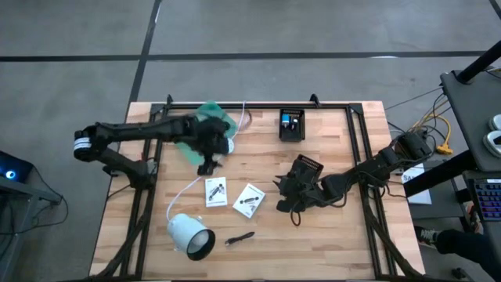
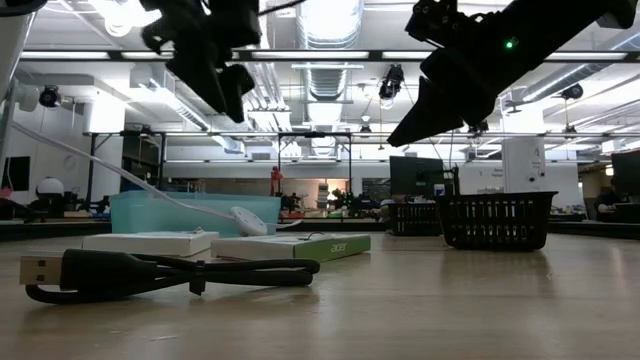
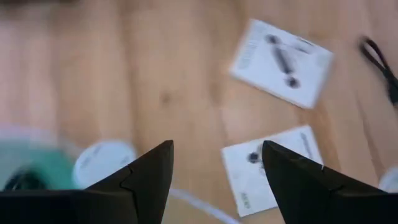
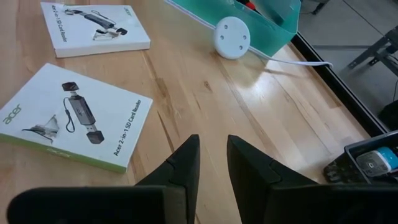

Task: Pick and place items into bin
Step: Put the left white card reader box into the bottom black bin

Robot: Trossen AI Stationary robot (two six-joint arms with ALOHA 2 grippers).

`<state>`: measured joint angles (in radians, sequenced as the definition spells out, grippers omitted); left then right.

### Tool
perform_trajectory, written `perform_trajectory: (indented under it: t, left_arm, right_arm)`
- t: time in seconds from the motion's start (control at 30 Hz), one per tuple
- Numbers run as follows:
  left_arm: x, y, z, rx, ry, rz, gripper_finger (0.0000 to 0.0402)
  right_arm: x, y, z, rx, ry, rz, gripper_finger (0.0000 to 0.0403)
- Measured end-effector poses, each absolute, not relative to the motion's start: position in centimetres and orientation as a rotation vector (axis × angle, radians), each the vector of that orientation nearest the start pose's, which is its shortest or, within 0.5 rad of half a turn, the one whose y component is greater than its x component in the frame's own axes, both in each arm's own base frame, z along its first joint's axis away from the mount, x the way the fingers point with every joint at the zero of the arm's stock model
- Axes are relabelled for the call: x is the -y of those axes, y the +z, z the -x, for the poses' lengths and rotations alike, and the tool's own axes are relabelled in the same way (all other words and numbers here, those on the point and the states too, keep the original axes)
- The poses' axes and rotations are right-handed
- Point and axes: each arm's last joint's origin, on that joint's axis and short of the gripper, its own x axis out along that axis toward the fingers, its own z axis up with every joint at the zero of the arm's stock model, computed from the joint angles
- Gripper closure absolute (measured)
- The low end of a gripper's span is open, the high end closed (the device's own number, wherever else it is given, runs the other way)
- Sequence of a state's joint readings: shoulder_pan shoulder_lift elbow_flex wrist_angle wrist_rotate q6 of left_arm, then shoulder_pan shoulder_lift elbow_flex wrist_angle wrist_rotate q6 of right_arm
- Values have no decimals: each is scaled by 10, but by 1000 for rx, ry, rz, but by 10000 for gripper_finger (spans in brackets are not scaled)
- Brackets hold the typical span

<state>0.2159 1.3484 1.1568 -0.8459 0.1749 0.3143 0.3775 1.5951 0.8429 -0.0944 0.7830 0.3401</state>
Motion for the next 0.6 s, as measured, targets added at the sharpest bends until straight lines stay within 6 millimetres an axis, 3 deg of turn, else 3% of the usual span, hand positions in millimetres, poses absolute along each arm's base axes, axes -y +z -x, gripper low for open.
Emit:
perform_trajectory:
  t: [0.3,0.5,0.6]
  left_arm:
    - [6,256,-290,-1065,-434,-447,173]
    - [18,224,-305,-1184,-470,-657,173]
    - [19,208,-312,-1236,-492,-679,173]
  right_arm:
    - [-93,178,-291,-631,-492,144,335]
    - [-93,178,-291,-630,-492,143,335]
    - [-93,178,-291,-630,-492,142,335]
